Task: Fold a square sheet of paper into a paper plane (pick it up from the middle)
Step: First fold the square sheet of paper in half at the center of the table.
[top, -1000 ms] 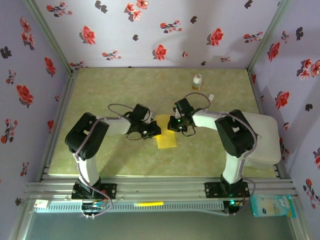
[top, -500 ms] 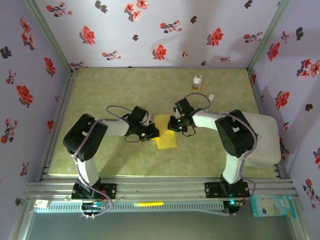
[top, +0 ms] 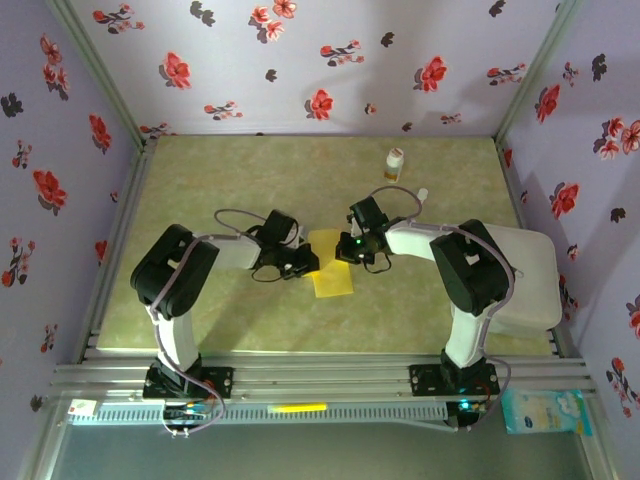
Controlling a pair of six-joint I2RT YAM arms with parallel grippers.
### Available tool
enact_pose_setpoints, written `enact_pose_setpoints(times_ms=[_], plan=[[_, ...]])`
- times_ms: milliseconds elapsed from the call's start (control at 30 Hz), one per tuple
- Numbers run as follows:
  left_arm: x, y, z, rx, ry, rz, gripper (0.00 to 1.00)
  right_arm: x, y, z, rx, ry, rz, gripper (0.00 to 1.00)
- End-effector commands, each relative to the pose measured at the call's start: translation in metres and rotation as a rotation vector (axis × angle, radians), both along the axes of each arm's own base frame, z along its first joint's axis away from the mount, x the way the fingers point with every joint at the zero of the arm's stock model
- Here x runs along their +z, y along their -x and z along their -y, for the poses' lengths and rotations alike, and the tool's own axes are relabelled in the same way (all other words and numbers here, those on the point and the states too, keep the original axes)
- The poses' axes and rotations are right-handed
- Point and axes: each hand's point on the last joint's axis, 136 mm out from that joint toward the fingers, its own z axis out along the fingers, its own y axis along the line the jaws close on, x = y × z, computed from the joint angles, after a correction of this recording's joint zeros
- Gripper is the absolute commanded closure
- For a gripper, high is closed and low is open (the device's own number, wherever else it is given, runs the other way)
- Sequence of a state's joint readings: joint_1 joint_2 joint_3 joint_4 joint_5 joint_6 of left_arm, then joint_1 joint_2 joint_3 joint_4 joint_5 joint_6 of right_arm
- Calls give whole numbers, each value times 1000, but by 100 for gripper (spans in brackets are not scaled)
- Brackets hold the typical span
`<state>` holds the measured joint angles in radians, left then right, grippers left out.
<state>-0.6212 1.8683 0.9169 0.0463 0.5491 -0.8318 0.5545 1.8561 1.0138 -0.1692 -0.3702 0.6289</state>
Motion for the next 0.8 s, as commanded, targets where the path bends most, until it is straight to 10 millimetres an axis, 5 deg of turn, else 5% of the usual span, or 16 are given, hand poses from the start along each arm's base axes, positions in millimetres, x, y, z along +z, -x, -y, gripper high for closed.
enact_pose_setpoints(times_ms=[0, 400, 767], plan=[[-13, -2, -11, 22, -51, -6, 92, -44, 35, 33, -25, 159, -150, 100], [30, 20, 12, -3, 42, 4, 91, -46, 33, 34, -48, 165, -151, 100], [0, 67, 12, -74, 15, -110, 91, -48, 36, 37, -61, 170, -148, 100]])
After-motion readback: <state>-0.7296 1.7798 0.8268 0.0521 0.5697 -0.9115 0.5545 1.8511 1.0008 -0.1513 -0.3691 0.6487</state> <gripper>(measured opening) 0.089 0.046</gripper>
